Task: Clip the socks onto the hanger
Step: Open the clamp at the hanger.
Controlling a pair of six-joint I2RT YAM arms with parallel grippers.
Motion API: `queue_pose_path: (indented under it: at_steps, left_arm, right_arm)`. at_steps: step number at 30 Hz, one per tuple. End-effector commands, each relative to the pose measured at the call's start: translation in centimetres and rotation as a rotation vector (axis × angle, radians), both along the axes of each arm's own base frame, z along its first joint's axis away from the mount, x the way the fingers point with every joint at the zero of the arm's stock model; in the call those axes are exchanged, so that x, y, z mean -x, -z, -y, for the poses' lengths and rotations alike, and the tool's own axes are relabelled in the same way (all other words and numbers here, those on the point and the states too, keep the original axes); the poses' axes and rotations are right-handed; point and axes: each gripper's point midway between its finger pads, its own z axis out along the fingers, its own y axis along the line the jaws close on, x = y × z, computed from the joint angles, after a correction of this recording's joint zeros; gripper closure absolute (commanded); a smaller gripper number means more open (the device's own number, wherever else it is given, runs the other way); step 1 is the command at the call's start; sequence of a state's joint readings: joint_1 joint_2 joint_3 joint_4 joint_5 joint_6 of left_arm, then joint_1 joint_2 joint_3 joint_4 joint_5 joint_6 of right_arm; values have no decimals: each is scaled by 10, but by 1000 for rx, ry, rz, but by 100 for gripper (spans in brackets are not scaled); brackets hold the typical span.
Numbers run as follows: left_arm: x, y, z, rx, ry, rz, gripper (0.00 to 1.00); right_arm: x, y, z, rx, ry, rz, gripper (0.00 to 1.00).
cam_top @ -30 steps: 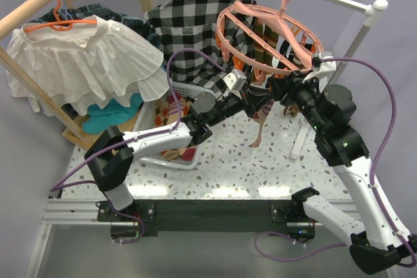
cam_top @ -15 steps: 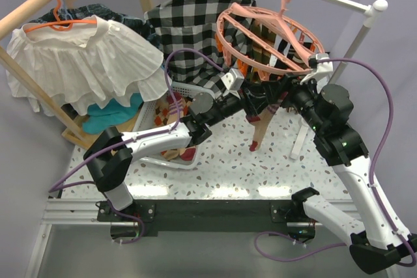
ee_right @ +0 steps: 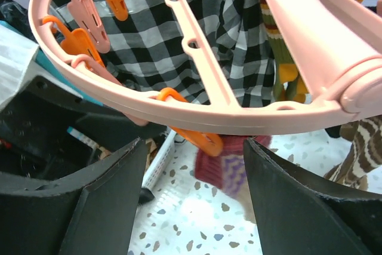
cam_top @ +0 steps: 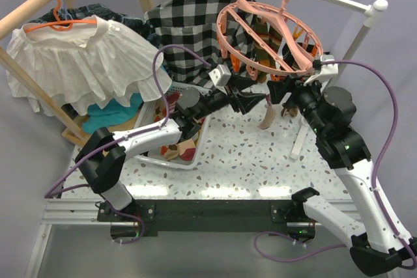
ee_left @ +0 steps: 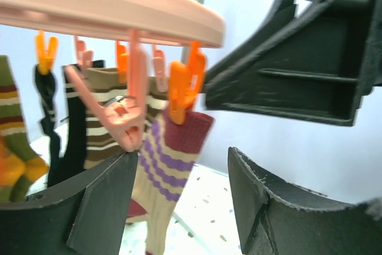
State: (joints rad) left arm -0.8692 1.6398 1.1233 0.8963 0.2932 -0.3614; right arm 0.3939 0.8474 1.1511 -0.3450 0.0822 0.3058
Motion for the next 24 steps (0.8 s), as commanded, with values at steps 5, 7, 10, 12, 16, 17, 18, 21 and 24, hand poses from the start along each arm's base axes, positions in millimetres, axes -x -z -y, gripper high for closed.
queue_pose_path:
  at_steps: [5, 7, 10, 12, 16, 17, 18, 21, 24]
  left_arm:
    - [-1, -29, -17, 14, 64, 100, 27]
    - [-6, -31, -20, 14, 58, 106, 27]
    - [-10, -33, -20, 11, 64, 116, 26]
    - [-12, -34, -19, 8, 71, 121, 26]
    - [-15, -37, -20, 5, 70, 133, 26]
    - [-15, -38, -20, 5, 68, 138, 26]
    - [-16, -38, -20, 4, 66, 137, 26]
    - [-21, -37, -21, 4, 58, 135, 26]
    - [-24, -39, -21, 9, 55, 136, 29]
  right_arm:
    - [-1, -17, 21, 46, 102, 46, 31]
    - [-2, -16, 25, 53, 120, 44, 31]
    - [-5, -13, 30, 69, 151, 32, 31]
    - [-6, -12, 33, 75, 169, 28, 31]
    - [-8, -12, 44, 82, 235, 22, 31]
    - [-8, -11, 49, 86, 257, 19, 31]
    - [-7, -12, 50, 87, 264, 19, 31]
    - [-7, -12, 53, 97, 275, 18, 30]
    - [-6, -13, 50, 100, 257, 25, 30]
